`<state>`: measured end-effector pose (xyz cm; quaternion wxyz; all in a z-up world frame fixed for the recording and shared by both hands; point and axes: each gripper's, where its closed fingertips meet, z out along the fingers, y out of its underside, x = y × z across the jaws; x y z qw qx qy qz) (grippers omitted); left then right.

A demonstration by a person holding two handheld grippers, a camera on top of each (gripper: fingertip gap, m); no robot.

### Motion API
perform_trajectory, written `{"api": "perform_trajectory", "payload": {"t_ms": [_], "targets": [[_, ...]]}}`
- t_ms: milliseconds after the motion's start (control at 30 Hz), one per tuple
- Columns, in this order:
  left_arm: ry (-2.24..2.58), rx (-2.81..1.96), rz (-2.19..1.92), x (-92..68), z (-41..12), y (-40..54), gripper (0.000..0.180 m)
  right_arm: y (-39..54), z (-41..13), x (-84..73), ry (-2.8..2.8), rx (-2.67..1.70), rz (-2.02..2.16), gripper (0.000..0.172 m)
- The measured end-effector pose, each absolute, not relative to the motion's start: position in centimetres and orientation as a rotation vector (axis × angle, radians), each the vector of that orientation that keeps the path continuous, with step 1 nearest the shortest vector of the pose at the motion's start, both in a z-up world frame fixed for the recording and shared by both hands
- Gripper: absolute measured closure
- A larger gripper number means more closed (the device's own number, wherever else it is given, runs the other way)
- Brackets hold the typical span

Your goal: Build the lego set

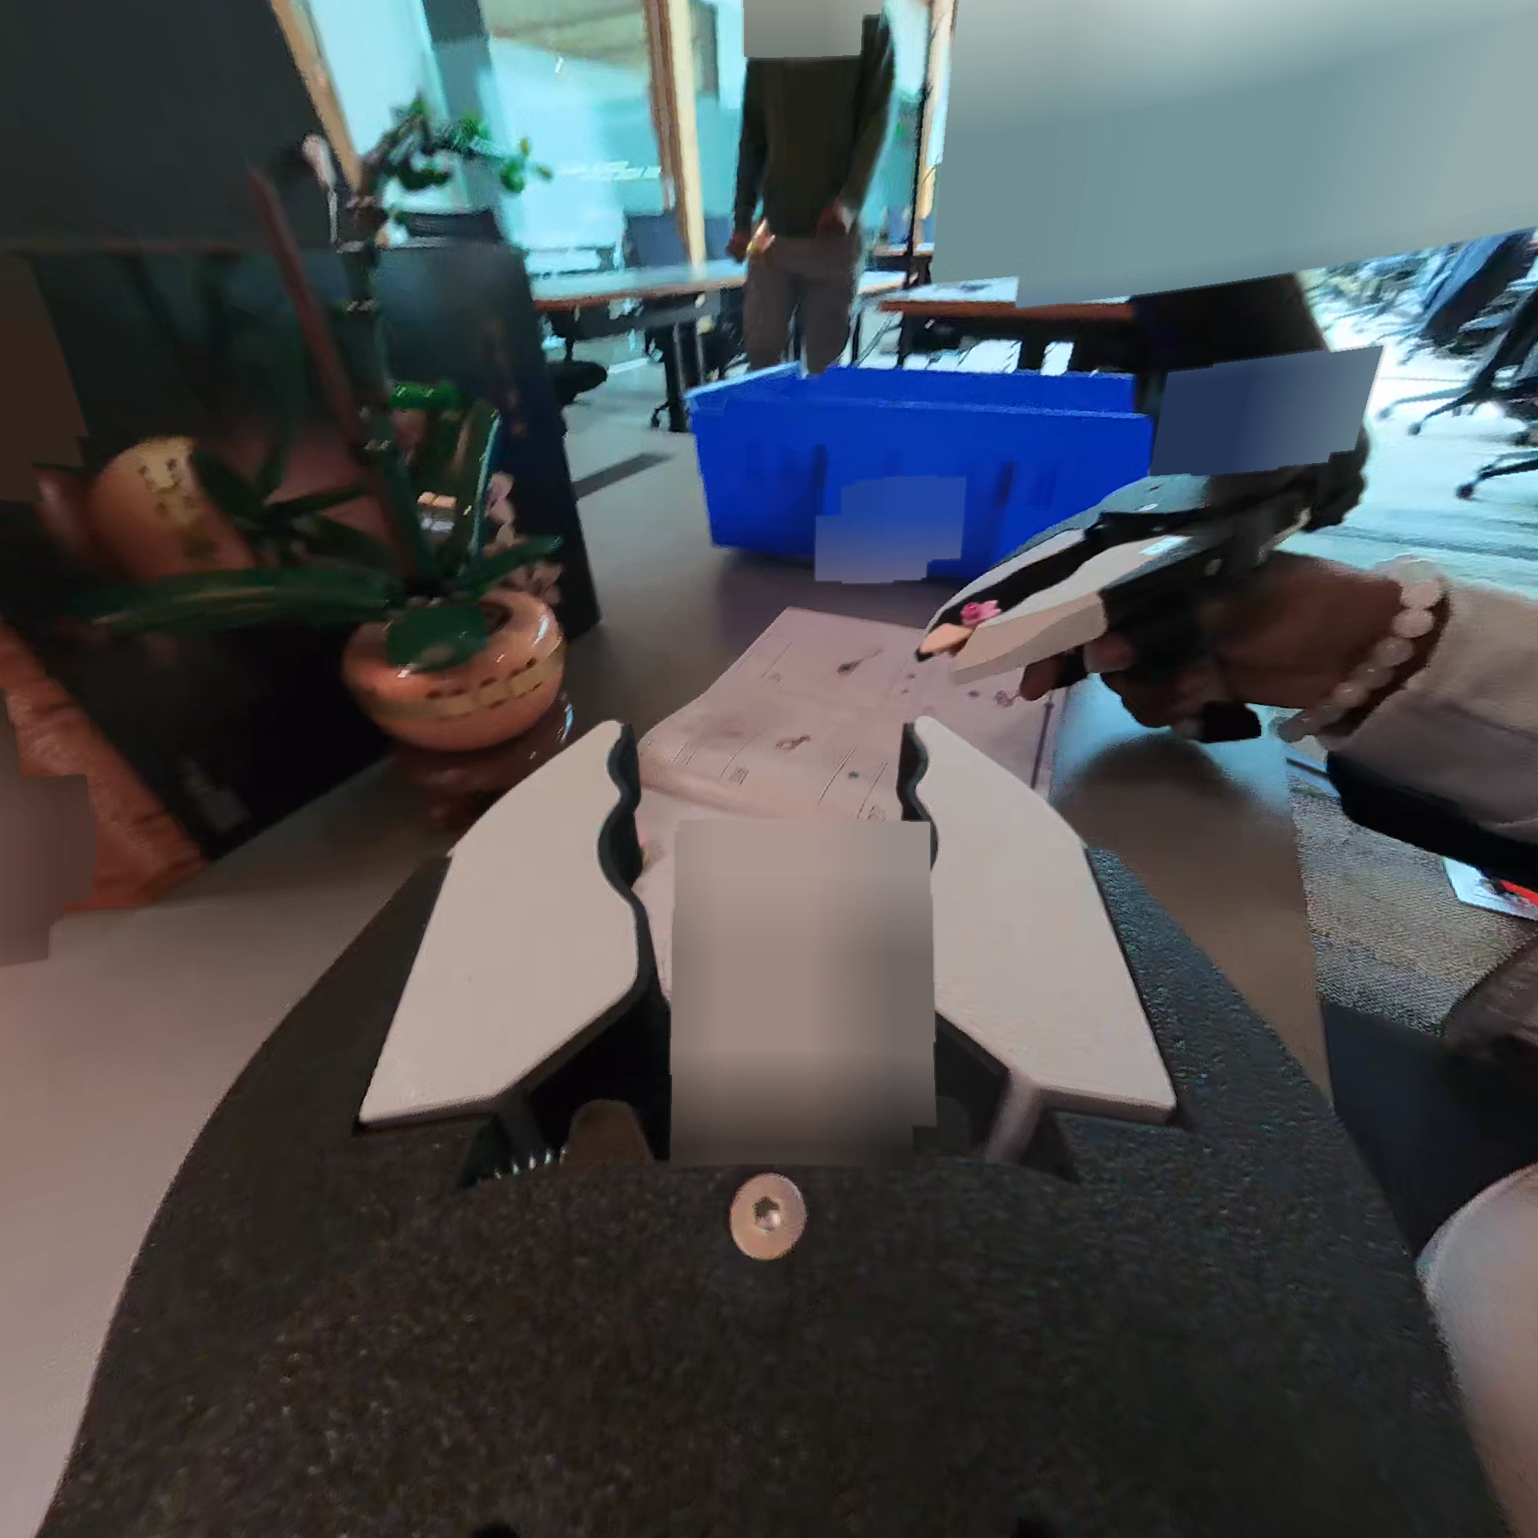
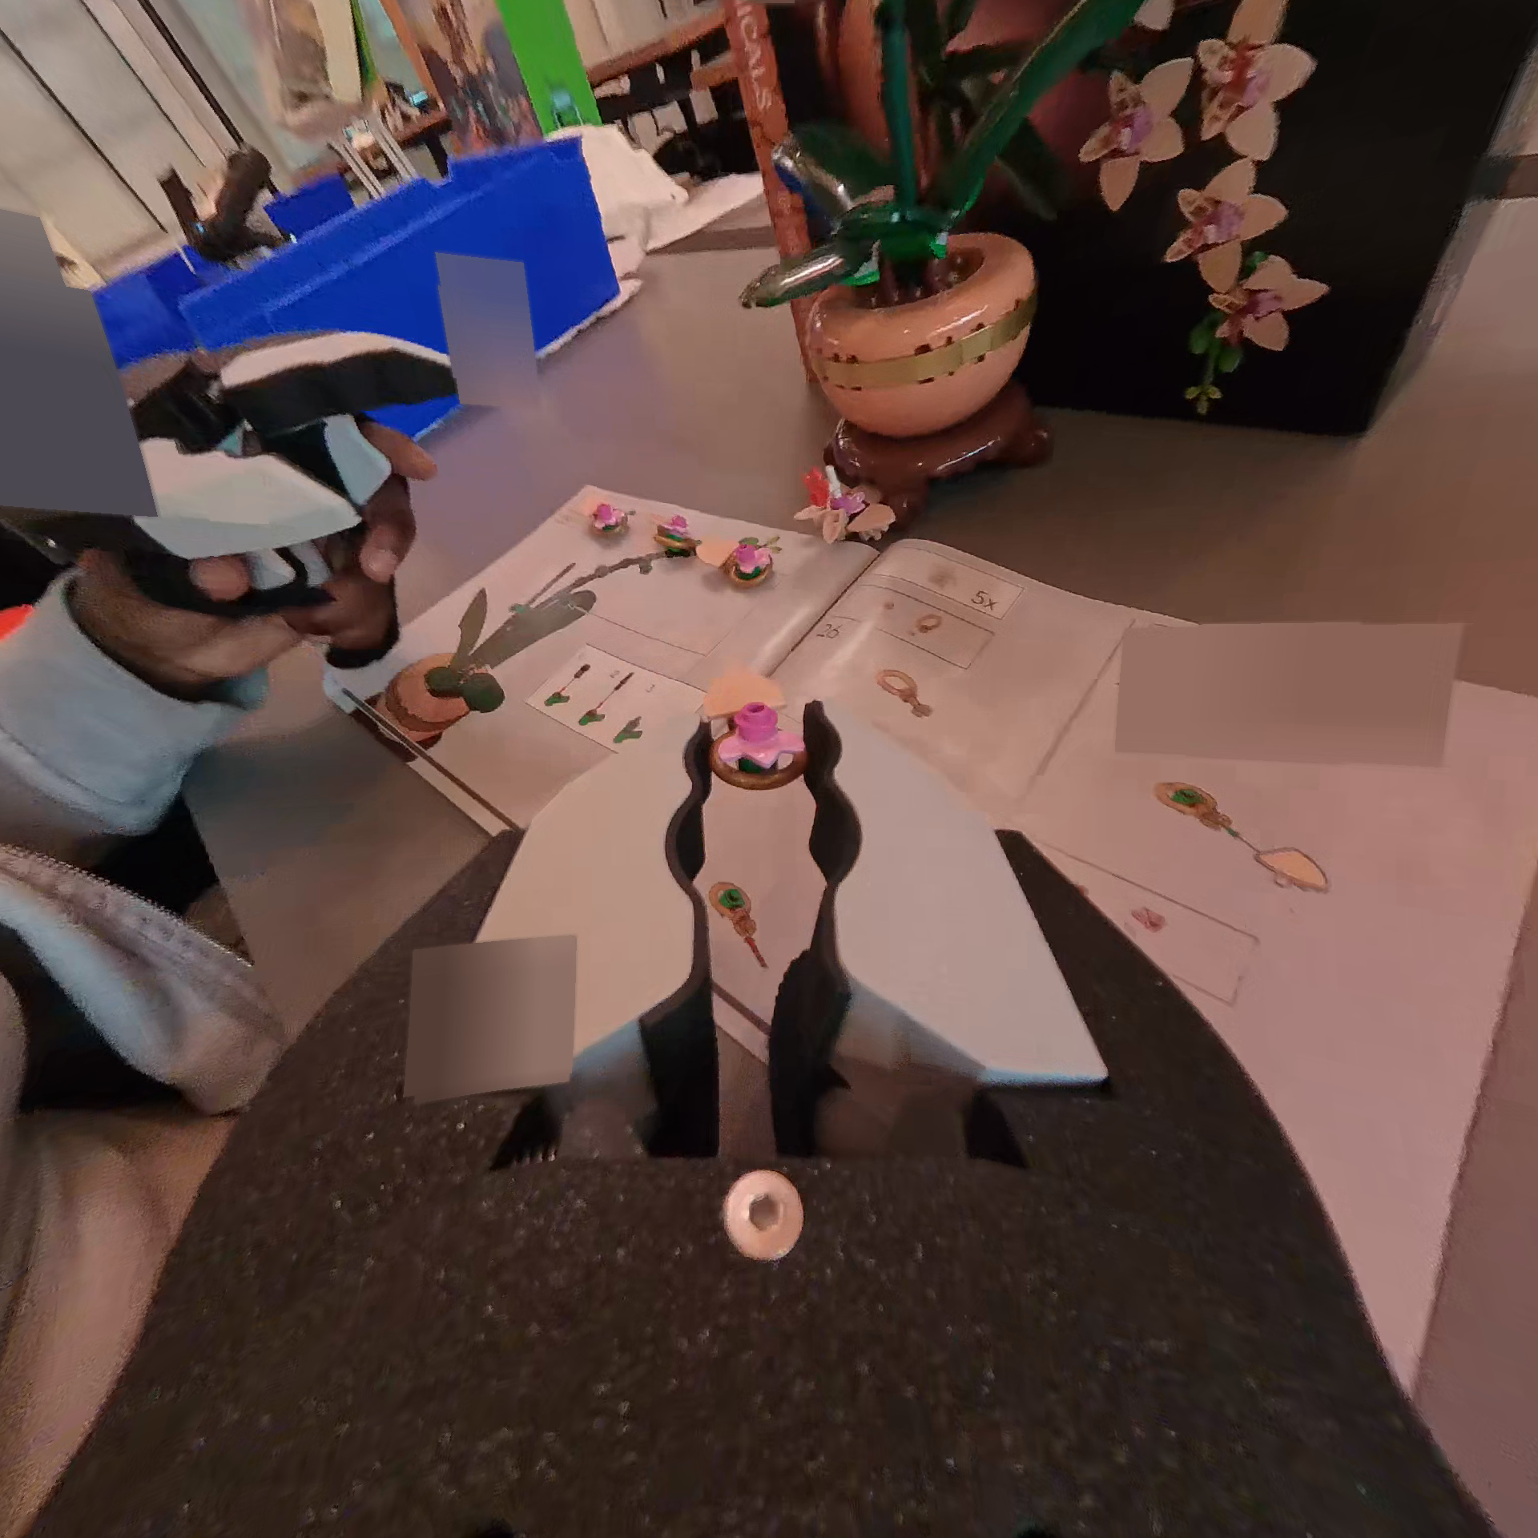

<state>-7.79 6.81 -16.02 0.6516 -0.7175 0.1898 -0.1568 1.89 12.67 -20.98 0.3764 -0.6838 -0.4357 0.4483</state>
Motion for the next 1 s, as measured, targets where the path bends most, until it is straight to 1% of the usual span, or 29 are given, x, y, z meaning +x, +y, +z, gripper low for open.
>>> {"api": "perform_trajectory", "payload": {"t_ms": [167,333,467,500,567,600,700,800,1000], "targets": [[0.331,-1.667,-0.280,-10.6,-17.2,6.4,0.130,10.4,-22.1,-2.2,-1.332,-1.733,1.062,0.152],[0.252,-1.719,0.034,-15.9,-18.4,6.5,0.134,8.6,-24.4,-6.5,-1.538,-1.745,0.976,0.152],[0.172,-1.702,0.054,-17.6,-18.2,6.4,0.134,8.6,-25.4,-8.6,-1.600,-1.757,0.892,0.151],[0.171,-1.691,0.043,-17.6,-18.0,6.3,0.133,8.6,-25.6,-8.9,-1.616,-1.758,0.862,0.149],[0.181,-1.680,0.027,-17.4,-17.9,6.2,0.133,9.1,-26.2,-9.0,-1.646,-1.762,0.762,0.137],[0.183,-1.680,0.025,-17.4,-17.9,6.2,0.133,9.2,-26.2,-9.1,-1.650,-1.755,0.743,0.133],[0.207,-1.686,0.030,-17.1,-18.1,6.2,0.133,9.1,-26.3,-8.6,-1.667,-1.760,0.727,0.125],[0.231,-1.690,0.046,-16.8,-18.2,6.2,0.134,8.6,-26.3,-7.8,-1.704,-1.765,0.739,0.112],[0.273,-1.671,0.053,-16.3,-18.1,6.2,0.132,8.9,-24.1,-6.5,-1.568,-1.653,0.833,0.113]]}}
